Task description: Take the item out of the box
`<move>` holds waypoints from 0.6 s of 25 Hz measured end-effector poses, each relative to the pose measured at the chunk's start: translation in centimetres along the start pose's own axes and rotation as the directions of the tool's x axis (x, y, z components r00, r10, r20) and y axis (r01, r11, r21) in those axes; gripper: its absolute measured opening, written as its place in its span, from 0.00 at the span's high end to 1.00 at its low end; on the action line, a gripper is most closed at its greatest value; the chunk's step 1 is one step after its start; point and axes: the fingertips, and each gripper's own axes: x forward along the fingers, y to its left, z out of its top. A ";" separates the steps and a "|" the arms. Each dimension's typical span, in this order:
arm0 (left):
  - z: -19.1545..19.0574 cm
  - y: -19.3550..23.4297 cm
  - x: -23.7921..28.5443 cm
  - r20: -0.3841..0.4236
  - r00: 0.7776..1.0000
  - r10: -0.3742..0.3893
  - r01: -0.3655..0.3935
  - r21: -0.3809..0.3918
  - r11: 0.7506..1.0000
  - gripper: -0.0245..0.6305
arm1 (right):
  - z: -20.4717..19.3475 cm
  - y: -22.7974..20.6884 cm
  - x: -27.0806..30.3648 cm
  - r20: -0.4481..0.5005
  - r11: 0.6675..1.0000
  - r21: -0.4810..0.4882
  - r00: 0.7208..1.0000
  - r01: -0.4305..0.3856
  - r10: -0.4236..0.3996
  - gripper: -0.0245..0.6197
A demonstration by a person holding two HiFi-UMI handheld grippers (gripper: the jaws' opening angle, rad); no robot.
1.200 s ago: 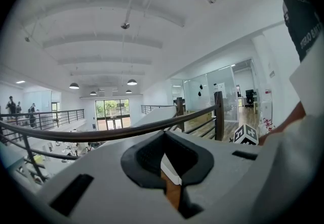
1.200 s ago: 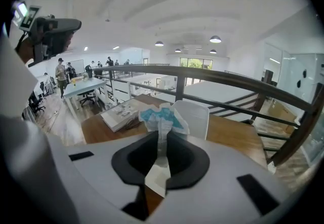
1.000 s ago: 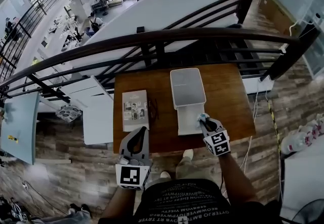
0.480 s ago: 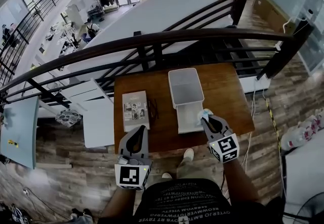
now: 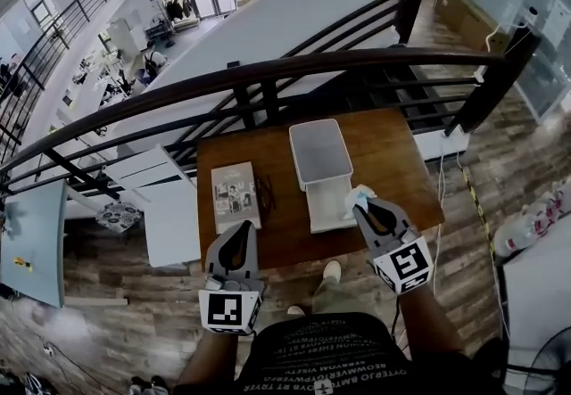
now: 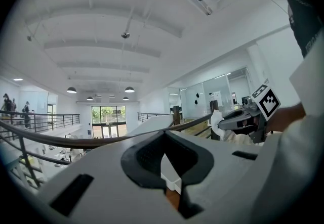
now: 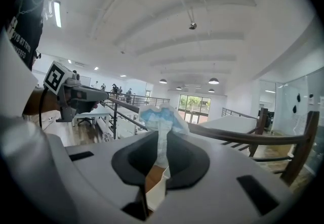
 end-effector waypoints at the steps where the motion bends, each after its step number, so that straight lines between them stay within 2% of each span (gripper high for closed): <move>1: 0.0 -0.1 -0.1 0.003 1.000 -0.003 0.003 0.000 1.000 0.96 | 0.1 0.1 -0.2 -0.001 1.000 0.000 1.000 0.003 -0.003 0.92; 9: -0.2 -0.5 -0.4 -0.012 1.000 -0.019 0.019 -0.013 1.000 0.96 | 0.5 0.4 -1.1 0.030 1.000 0.008 1.000 0.008 -0.008 0.92; 15: -0.8 -0.9 0.6 -0.009 1.000 -0.026 0.026 -0.012 1.000 0.96 | -0.5 -0.4 -1.2 -0.014 1.000 0.006 1.000 0.010 -0.009 0.92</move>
